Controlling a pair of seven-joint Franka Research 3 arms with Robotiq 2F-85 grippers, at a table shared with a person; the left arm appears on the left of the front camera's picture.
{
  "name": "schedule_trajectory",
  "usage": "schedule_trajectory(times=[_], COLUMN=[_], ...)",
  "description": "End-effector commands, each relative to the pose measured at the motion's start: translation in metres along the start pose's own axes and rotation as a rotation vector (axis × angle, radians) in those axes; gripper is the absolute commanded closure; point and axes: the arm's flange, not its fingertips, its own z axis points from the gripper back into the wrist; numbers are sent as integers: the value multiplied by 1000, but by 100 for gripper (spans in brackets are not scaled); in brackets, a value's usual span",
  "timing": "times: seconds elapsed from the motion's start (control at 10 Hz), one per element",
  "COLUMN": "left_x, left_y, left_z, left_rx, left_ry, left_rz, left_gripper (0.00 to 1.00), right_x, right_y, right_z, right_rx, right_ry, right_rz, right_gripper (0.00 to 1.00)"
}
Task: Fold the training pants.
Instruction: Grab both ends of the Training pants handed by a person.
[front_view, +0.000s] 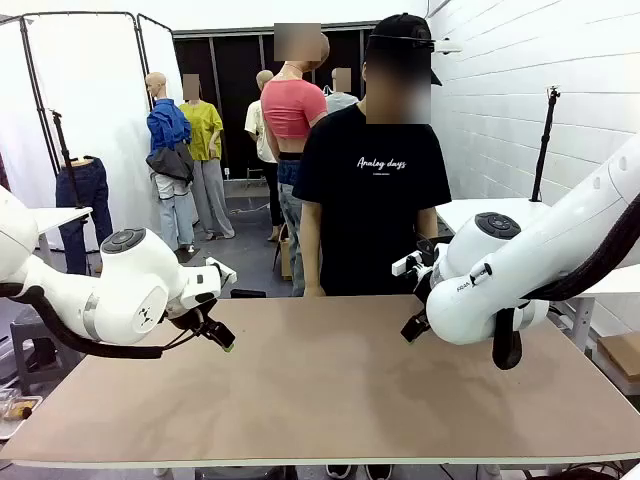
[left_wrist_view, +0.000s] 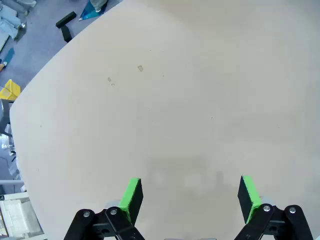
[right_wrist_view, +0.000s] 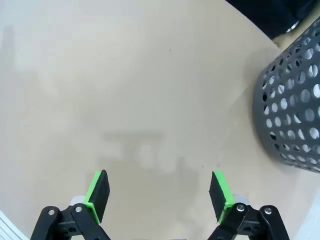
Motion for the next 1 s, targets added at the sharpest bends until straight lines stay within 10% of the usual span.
schedule_trajectory(times=[0.0, 0.9], left_x=[0, 0], left_y=[0, 0], left_z=[0, 0], left_rx=[0, 0], left_ry=[0, 0], left_rz=[0, 0], left_gripper=[0, 0], right_x=[0, 0], right_y=[0, 0], right_z=[0, 0], right_rx=[0, 0], right_ry=[0, 0], right_rz=[0, 0], right_gripper=[0, 0])
